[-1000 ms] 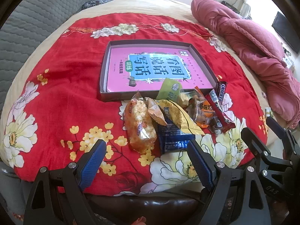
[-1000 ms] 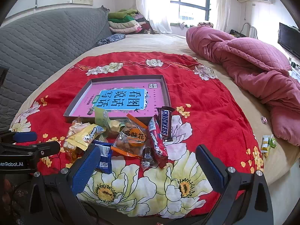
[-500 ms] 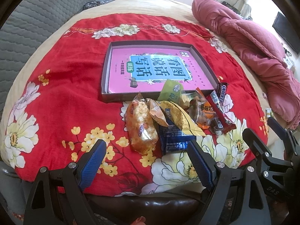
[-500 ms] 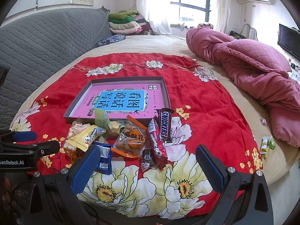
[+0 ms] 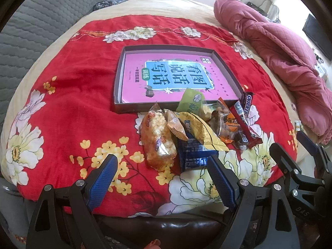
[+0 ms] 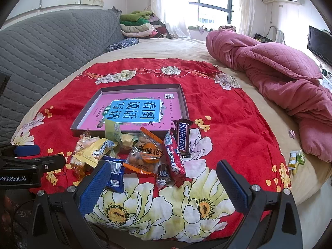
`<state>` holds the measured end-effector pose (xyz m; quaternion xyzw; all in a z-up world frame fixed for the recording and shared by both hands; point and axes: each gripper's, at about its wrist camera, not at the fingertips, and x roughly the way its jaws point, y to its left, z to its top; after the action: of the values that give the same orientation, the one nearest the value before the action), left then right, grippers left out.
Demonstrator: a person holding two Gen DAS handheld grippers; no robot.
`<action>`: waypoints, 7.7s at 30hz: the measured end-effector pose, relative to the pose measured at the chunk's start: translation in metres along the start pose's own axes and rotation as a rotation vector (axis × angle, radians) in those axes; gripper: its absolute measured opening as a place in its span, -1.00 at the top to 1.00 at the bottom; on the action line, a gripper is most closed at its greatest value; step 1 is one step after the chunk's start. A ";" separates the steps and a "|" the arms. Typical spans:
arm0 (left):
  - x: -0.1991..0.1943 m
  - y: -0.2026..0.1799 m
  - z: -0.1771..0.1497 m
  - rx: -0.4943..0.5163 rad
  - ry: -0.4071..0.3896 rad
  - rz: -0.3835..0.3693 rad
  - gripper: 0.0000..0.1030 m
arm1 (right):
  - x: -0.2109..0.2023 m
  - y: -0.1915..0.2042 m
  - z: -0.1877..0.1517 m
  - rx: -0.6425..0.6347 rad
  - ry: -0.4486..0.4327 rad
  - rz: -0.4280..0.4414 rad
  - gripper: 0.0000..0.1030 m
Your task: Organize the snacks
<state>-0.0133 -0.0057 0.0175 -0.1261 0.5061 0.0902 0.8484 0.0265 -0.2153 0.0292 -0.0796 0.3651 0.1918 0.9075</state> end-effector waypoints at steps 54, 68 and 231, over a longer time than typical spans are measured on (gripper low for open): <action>0.070 0.025 0.008 -0.083 0.147 -0.072 -0.72 | 0.080 -0.039 -0.001 0.119 0.087 0.076 -0.95; 0.091 0.028 0.018 -0.093 0.139 -0.064 -0.72 | 0.101 -0.038 -0.001 0.103 0.118 0.050 -0.64; 0.148 0.039 0.126 -0.216 0.030 -0.112 0.38 | 0.193 -0.035 0.068 0.197 -0.011 0.189 0.53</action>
<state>0.1513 0.0736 -0.0601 -0.2462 0.4982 0.0949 0.8260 0.2106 -0.1720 -0.0557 0.0457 0.3830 0.2399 0.8909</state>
